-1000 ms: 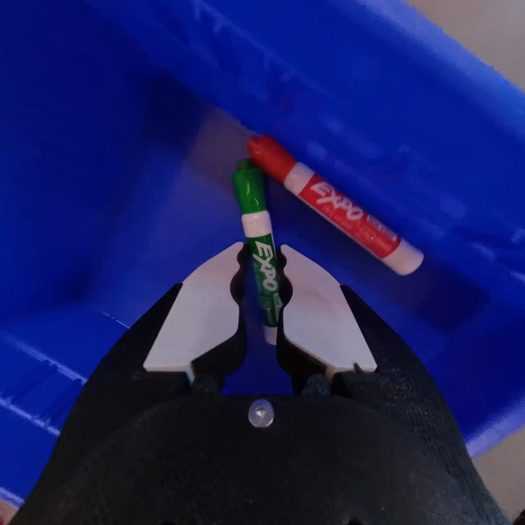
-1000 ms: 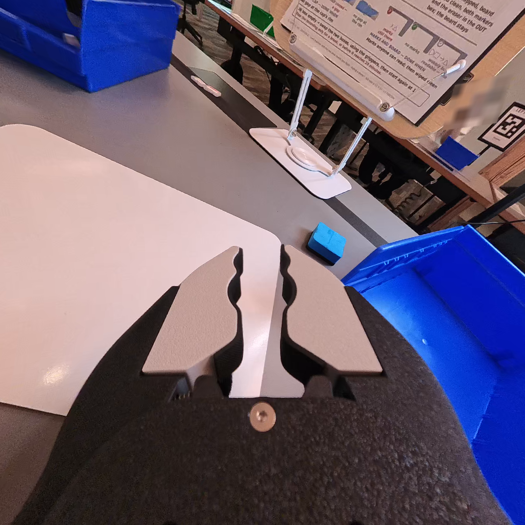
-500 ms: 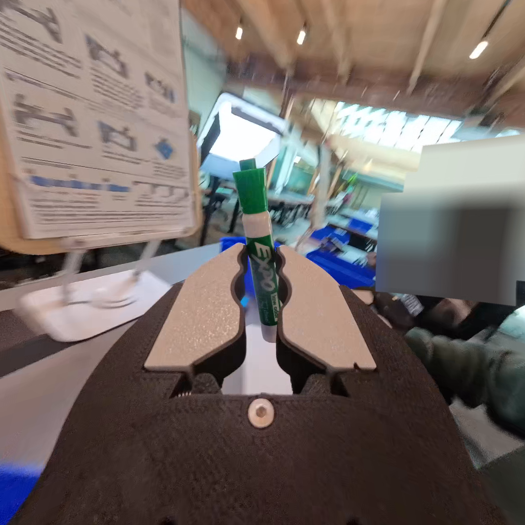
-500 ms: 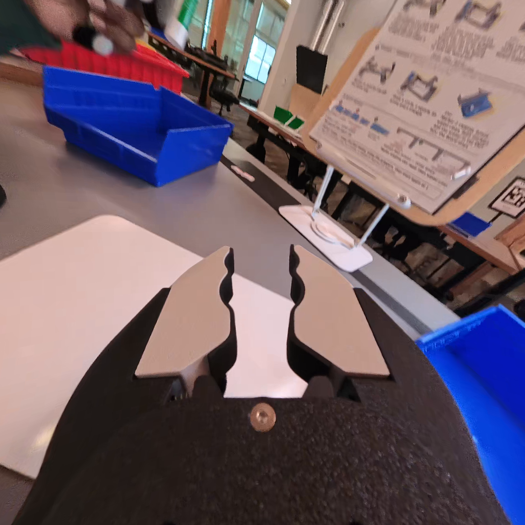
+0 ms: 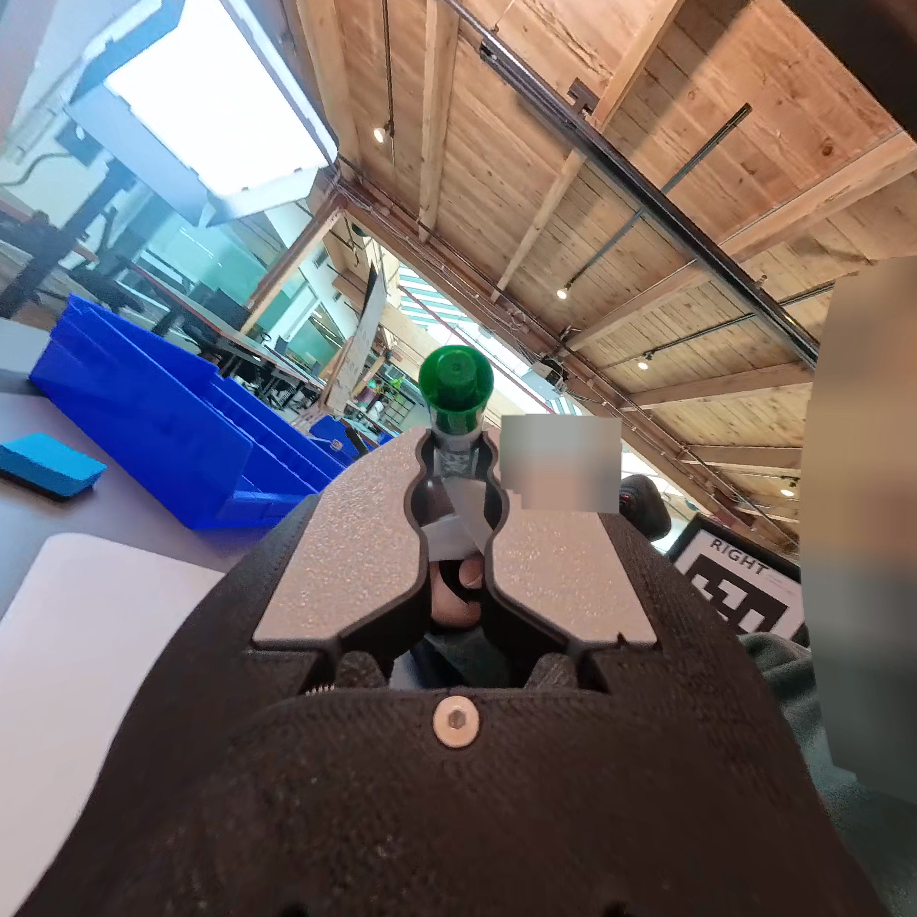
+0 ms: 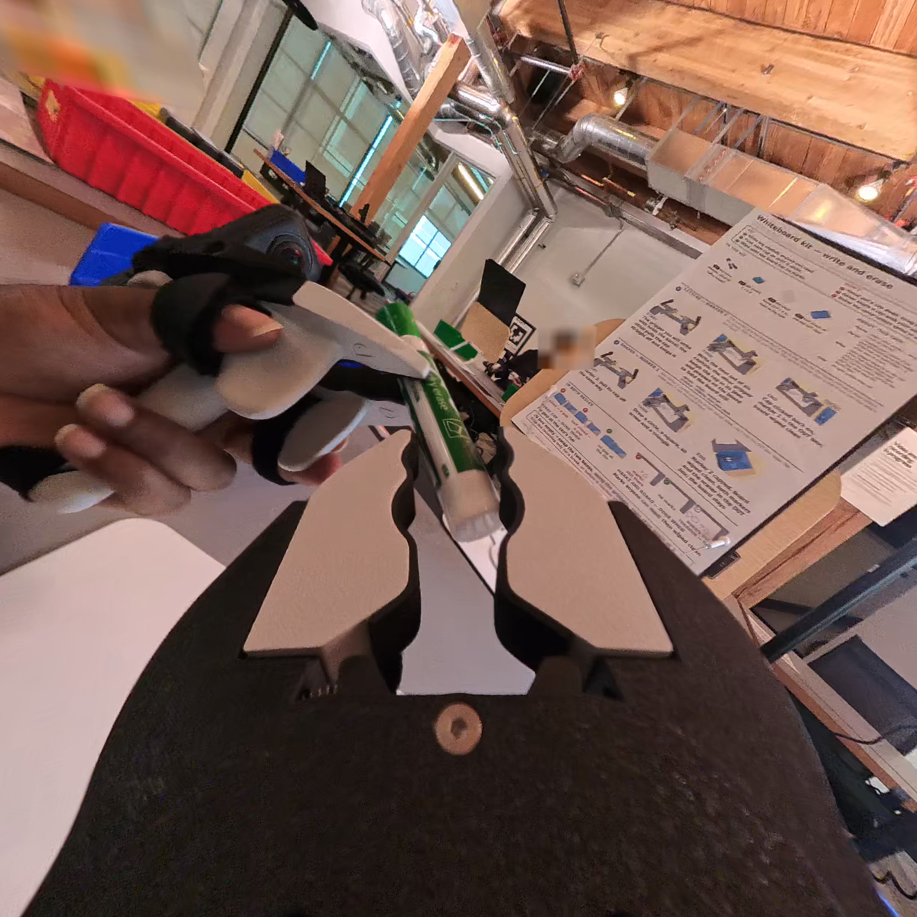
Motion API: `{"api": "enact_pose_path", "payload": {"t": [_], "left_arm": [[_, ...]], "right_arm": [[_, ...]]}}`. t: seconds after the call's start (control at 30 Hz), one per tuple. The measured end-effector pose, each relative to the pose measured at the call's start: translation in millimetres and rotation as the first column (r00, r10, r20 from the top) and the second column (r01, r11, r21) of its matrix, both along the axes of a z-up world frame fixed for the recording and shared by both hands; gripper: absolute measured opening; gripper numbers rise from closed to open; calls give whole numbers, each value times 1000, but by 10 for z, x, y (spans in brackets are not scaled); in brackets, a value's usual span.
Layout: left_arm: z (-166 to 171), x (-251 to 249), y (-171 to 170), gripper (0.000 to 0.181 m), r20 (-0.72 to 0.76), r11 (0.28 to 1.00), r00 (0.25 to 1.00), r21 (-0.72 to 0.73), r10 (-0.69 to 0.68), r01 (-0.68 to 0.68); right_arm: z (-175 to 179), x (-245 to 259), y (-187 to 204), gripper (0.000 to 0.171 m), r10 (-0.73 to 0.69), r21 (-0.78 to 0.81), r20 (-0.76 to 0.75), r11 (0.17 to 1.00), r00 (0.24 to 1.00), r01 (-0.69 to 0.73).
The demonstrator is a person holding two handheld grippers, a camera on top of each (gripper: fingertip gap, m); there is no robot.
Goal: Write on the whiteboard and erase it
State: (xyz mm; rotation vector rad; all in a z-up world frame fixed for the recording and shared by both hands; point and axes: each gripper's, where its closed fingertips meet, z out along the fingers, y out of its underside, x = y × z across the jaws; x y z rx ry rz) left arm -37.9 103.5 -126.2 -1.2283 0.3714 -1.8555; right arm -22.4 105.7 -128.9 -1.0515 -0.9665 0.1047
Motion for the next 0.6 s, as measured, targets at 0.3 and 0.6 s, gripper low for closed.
{"api": "enact_pose_path", "payload": {"t": [0.3,0.6], "left_arm": [[-124,218,-302,18,-20,965,967,-59,-255,254],[-264,336,-388,18,-22,955,960,-107,-279,275]], "right_arm": [[-221,-106,-149,36,148,38,88,988,985,-152],[-376,-194,-226,45,149,41,164,987,975,-157]]}}
